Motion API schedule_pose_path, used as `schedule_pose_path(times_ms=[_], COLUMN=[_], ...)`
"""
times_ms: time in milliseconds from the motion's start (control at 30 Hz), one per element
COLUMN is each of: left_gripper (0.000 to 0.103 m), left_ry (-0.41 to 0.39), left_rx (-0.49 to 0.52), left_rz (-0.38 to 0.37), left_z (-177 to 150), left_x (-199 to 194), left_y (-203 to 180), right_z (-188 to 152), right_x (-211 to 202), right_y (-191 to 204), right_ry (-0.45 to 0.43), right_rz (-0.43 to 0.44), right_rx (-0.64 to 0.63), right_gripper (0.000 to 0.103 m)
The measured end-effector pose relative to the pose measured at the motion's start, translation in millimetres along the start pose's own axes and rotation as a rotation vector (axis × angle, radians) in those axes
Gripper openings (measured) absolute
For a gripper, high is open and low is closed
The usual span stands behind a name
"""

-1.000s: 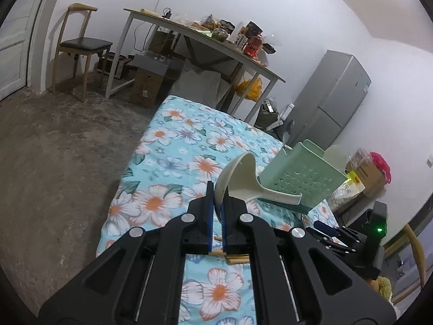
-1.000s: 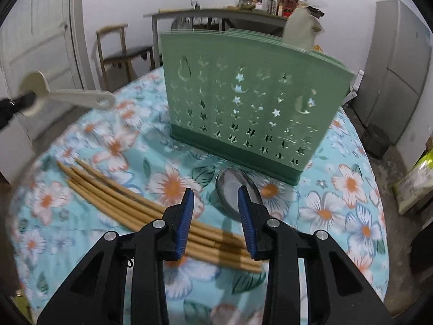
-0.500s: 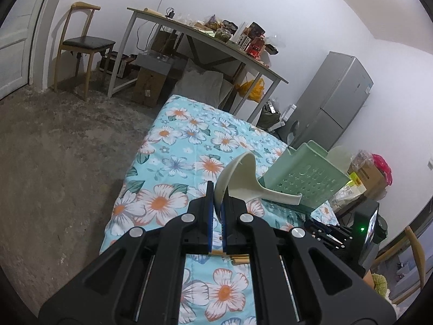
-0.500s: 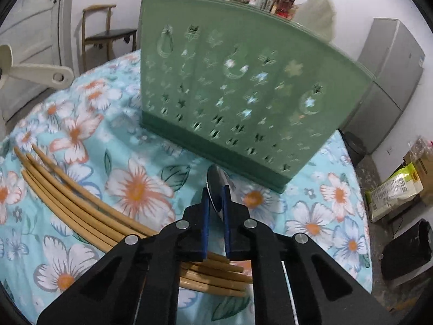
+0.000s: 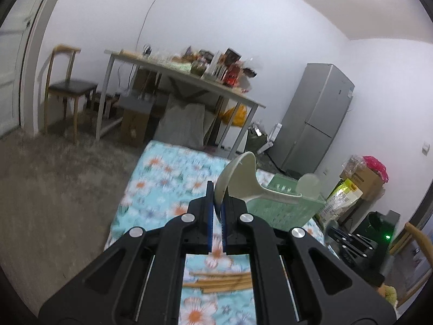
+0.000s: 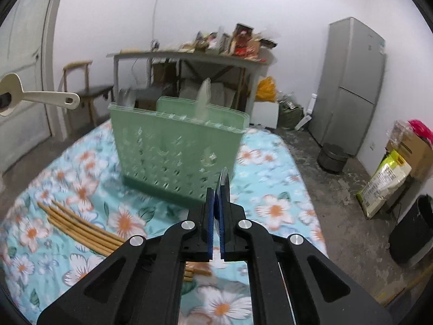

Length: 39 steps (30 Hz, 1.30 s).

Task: Organize utensils
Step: 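Lower the white ladle into the green holder while the right tool carries the spoon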

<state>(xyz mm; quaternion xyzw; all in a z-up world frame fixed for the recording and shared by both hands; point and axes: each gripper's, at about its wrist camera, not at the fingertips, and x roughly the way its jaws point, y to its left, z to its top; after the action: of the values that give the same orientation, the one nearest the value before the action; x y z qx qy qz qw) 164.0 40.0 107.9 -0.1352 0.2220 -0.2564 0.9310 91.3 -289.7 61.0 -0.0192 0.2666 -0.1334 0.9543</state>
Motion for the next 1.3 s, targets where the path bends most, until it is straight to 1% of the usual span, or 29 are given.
schedule_pose_path(times_ms=[133,200,267,467,633,767,933,1000,1033,1100,1133,1167,1200,1233,1300], left_gripper=[0.003,0.003,0.003,0.003,0.003,0.004,0.004,0.005,0.007,0.011,0.025,0.049,0.059,0.063,0.063], left_ry=[-0.040,-0.058,-0.060,-0.024,0.017,0.059,0.118,0.138,0.147,0.158,0.158,0.152,0.136,0.119,0.094], left_rx=[0.098,0.175,0.231,0.360,0.455,0.561,0.581,0.571,0.560,0.524,0.513,0.503,0.495,0.490,0.484], left_rz=[0.022,0.054,0.081,0.177,0.228,0.274,0.282,0.260,0.246,0.191,0.176,0.170,0.173,0.169,0.148], left_z=[17.4,24.6,29.3,40.6,42.3,40.7,39.2,39.2,39.3,41.8,41.9,42.7,43.0,43.0,42.6], left_x=[4.2,9.3,16.6,49.0,74.3,99.3,123.7,131.2,133.6,137.0,138.1,138.2,137.7,136.0,131.2], left_y=[-28.6,-46.1,-58.4,-83.9,-103.4,-120.5,-129.6,-132.5,-132.3,-133.4,-132.9,-133.8,-134.0,-134.4,-135.5], right_z=[3.4,4.9,5.7,7.3,10.4,11.3,8.1,6.6,5.8,4.8,4.6,4.6,4.4,4.7,5.0], right_x=[-15.4,-20.2,-26.7,-37.0,-46.7,-50.8,-51.4,-50.9,-50.3,-50.1,-50.0,-50.1,-50.4,-50.9,-51.1], right_y=[-20.6,-26.8,-35.3,-41.9,-51.7,-60.7,-68.5,-70.7,-72.3,-73.7,-74.3,-75.3,-75.7,-76.6,-77.1], right_ry=[-0.040,-0.053,-0.069,-0.118,-0.156,-0.176,-0.180,-0.177,-0.174,-0.171,-0.171,-0.170,-0.171,-0.172,-0.173], right_rz=[0.001,0.009,0.019,0.036,0.047,0.059,0.072,0.079,0.082,0.084,0.084,0.083,0.083,0.083,0.082], right_rx=[0.061,0.085,0.106,0.121,0.133,0.153,0.177,0.187,0.193,0.199,0.201,0.202,0.204,0.207,0.208], right_gripper=[0.003,0.003,0.003,0.003,0.003,0.003,0.003,0.003,0.003,0.003,0.003,0.003,0.003,0.003,0.003])
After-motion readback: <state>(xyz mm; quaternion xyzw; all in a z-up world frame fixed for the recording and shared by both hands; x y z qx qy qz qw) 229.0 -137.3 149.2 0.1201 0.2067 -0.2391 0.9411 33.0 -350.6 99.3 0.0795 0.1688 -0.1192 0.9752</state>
